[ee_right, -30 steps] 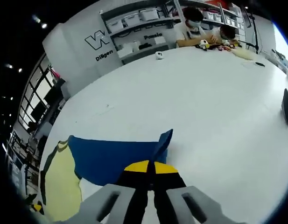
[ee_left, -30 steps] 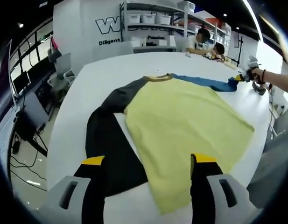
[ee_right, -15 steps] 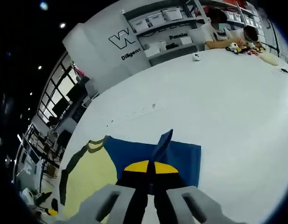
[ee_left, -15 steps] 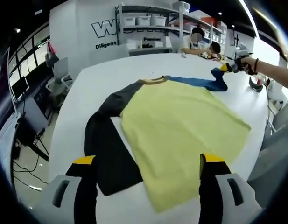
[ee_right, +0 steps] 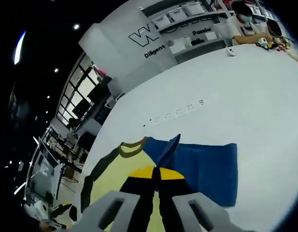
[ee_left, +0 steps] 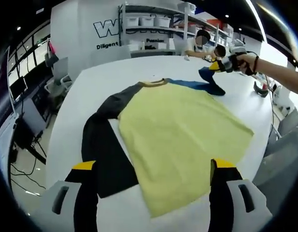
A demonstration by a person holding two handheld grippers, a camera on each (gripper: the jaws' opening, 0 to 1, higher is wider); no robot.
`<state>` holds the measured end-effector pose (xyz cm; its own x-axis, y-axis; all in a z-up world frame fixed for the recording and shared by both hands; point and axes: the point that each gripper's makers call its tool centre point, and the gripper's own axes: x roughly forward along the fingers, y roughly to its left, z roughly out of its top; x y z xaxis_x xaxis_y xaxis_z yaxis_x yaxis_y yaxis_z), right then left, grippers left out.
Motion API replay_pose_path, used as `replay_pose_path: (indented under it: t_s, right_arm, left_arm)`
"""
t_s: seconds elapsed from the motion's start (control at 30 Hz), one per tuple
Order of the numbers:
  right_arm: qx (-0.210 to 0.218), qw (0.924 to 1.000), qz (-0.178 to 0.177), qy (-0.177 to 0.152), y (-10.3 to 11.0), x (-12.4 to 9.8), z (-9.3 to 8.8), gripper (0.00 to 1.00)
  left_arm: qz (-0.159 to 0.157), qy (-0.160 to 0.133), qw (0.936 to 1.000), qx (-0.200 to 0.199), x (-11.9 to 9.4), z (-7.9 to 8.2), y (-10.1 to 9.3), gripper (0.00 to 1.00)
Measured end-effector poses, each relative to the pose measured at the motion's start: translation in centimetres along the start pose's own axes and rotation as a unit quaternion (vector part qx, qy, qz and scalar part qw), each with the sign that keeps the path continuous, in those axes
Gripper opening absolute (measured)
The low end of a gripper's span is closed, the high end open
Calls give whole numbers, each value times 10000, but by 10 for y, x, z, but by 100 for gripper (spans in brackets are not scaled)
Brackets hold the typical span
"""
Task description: Fold the garment on the visible template until the final outline fits inside the template.
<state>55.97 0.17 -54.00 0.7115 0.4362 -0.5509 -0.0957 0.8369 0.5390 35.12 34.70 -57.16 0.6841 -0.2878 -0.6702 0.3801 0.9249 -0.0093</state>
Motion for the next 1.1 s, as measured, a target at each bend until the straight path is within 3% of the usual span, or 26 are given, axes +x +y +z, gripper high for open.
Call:
replay_pose_path:
  t_s: [0.17, 0.57, 1.1]
  right_arm:
    - [-54, 9994, 334, 40, 36, 15, 1, 0]
    - [-222, 9963, 814, 171, 97, 37, 1, 0]
    - [-512, 9899, 1193, 578, 169, 84, -31, 0]
  left_arm:
    - [3, -46, 10000, -22, -2, 2, 0, 97]
    - [-177, -6, 9998, -14, -8, -1, -5, 99]
    - [-248, 77, 9997, -6, -12, -6, -2, 99]
